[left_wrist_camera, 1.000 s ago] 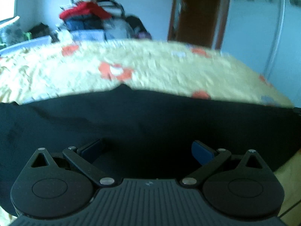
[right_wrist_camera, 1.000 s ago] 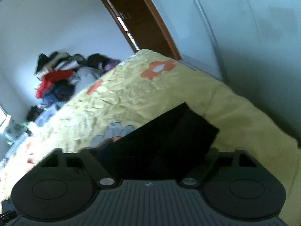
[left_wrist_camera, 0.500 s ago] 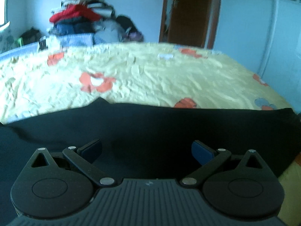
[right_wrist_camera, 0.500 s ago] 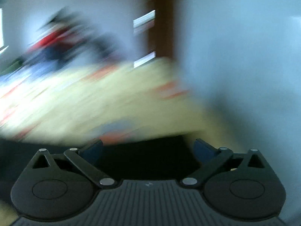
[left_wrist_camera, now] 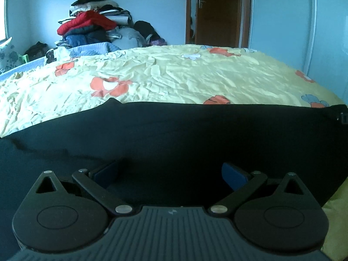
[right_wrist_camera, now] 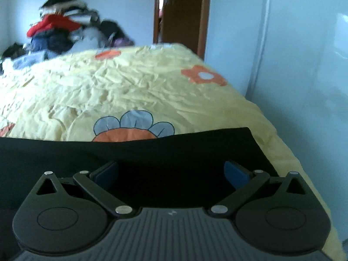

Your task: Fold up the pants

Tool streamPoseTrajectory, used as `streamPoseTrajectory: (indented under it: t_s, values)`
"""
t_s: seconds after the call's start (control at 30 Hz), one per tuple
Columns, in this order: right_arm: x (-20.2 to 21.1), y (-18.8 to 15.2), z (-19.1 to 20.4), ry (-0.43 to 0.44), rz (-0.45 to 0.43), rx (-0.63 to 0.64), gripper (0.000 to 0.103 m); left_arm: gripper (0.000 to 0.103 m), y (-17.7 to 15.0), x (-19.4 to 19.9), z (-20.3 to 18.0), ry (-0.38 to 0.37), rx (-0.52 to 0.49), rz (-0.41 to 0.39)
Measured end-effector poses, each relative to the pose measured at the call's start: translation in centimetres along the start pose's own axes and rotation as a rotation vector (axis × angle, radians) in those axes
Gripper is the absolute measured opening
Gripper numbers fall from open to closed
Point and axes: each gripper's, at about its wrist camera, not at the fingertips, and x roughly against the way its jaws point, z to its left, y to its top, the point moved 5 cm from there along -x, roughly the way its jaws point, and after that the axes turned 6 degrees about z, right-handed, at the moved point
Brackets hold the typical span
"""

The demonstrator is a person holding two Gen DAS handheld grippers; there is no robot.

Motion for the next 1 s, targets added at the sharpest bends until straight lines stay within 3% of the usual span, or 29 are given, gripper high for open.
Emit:
streamPoseTrajectory:
  t_s: [1.0]
  values:
    - [-0.2,0.5,-0.5,0.022,0.013,-0.039,0.103,0.103,-0.1,-0.2,0.3,-0.018,0.018,0.008]
